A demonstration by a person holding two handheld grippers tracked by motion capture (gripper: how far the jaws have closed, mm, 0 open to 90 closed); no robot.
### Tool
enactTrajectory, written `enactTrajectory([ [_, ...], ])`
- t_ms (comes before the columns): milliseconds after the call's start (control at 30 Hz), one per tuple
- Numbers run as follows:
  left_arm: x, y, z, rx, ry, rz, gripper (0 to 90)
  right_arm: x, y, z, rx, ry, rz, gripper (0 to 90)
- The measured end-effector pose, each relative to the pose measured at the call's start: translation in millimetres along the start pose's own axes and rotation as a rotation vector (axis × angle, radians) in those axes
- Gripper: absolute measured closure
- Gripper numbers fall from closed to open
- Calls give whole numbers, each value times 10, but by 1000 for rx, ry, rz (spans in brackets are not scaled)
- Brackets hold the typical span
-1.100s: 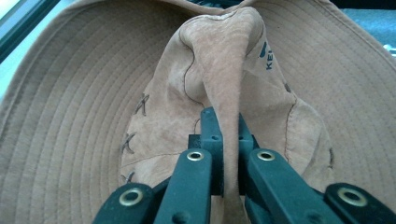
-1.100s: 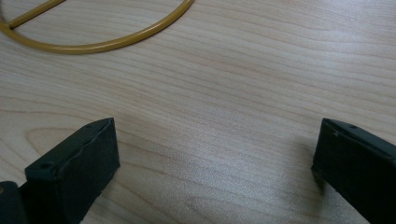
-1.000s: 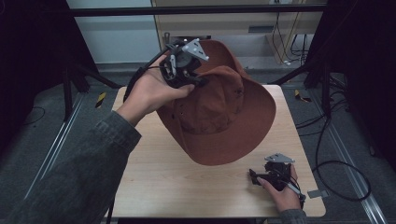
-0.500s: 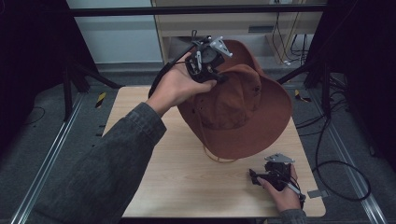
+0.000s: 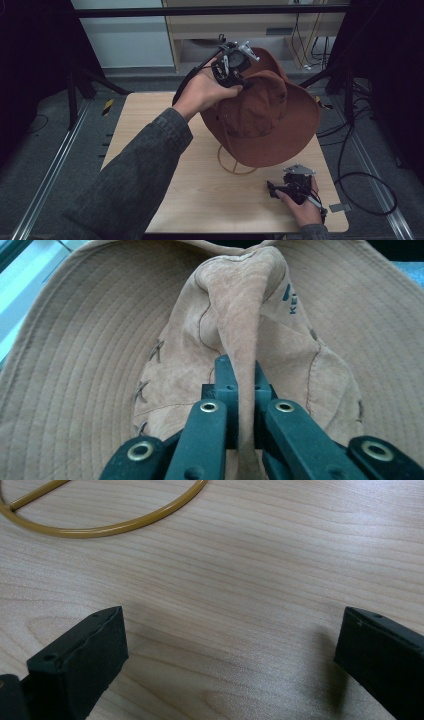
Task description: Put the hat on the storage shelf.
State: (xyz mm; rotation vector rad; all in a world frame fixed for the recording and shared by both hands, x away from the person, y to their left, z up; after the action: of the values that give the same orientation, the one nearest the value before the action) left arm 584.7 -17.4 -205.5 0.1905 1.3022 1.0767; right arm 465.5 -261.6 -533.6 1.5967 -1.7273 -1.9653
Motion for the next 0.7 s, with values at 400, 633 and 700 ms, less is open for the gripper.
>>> enactTrajectory([
  [400, 104, -222, -28, 4, 16, 43, 886, 0, 0, 0, 0, 0, 0, 5],
  [633, 145, -240, -39, 5, 15, 58, 880, 0, 0, 0, 0, 0, 0, 5],
  [700, 150, -236, -49, 7, 13, 59, 874, 0, 0, 0, 0, 0, 1, 5],
])
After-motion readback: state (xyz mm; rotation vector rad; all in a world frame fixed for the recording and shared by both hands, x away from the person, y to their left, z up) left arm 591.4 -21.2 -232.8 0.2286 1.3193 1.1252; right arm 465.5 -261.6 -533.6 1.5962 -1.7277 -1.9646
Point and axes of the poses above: each handheld gripper's, and its own axes: y roughly backward along the jaws, x roughly out of its underside, z roughly to its left, the point moved 3 cm from there along -y, roughly forward along the jaws, and after that the axes turned 8 degrees about -x, right-handed, at the moved point
